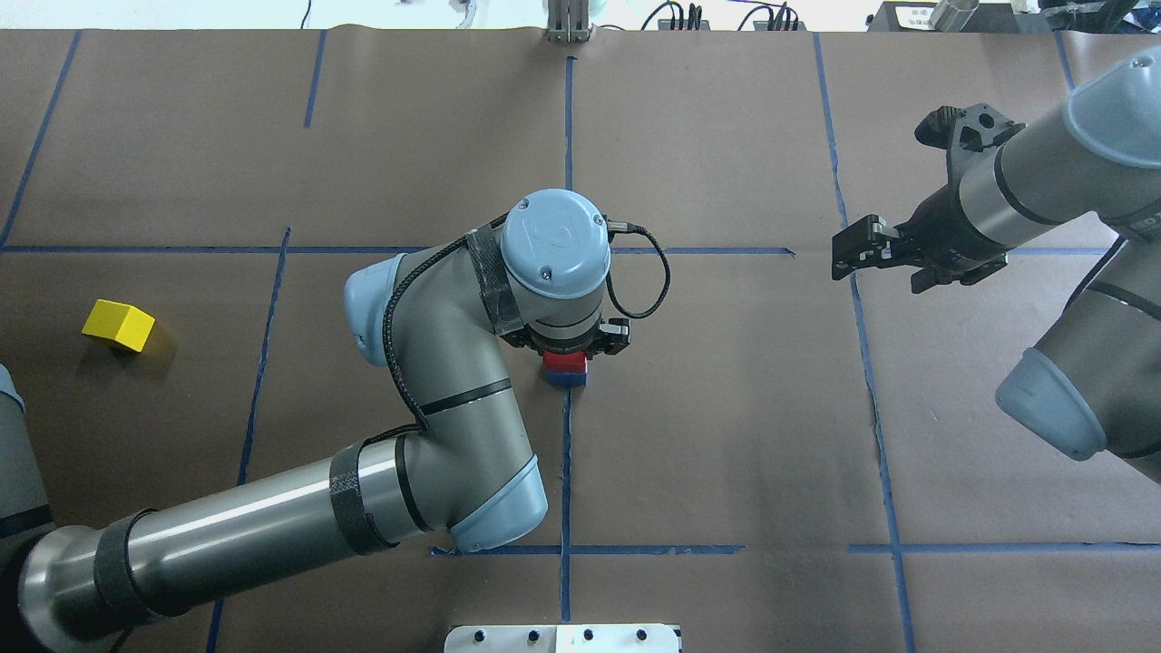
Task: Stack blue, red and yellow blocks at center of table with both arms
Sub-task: 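Lower the red cube onto the blue cube and open the left gripper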
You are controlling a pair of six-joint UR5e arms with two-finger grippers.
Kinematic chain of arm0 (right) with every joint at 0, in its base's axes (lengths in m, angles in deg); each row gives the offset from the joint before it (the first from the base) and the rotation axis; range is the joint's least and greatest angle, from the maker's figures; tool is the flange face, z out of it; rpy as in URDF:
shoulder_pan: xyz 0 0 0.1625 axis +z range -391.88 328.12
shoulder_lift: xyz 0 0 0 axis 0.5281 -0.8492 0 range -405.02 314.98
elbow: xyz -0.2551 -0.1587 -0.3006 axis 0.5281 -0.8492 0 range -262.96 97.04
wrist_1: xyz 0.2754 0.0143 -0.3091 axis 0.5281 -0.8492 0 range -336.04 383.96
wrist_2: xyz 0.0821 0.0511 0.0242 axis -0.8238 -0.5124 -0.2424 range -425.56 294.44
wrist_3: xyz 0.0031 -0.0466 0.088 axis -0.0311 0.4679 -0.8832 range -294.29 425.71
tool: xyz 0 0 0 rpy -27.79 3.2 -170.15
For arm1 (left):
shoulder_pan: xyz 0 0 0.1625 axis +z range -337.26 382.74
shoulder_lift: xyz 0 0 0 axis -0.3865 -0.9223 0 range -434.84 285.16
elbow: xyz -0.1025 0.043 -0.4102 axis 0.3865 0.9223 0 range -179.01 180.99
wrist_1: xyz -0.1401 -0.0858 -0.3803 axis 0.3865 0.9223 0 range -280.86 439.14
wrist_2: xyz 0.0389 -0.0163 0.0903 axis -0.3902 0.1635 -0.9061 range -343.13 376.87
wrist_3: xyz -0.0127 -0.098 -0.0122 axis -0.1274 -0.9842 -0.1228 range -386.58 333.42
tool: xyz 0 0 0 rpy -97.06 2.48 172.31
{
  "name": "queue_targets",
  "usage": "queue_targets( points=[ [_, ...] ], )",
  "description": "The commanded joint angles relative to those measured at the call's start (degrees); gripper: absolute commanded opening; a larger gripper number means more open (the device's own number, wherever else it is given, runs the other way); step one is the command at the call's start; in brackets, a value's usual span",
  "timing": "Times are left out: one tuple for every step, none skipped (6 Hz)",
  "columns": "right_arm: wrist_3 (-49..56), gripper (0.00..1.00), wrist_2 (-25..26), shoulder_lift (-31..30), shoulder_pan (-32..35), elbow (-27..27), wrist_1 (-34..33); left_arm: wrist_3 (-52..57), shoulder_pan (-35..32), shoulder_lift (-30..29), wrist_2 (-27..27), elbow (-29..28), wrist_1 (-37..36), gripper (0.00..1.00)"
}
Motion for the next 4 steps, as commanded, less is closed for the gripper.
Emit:
queue_targets(
  points=[
    [0.0,1.00,0.0,0.0,0.0,0.0,0.0,0.1,0.0,0.1,-0.1,0.0,0.1,0.84],
    [0.0,1.00,0.2,0.0,0.0,0.0,0.0,0.1,0.0,0.0,-0.1,0.2,0.2,1.00],
    [-0.1,1.00,0.3,-0.1,0.0,0.0,0.0,0.3,-0.2,0.1,0.0,2.3,0.3,1.00],
    [-0.1,1.00,0.4,-0.2,0.0,0.0,0.0,0.8,-2.4,1.2,0.3,7.6,-0.5,1.00]
  ],
)
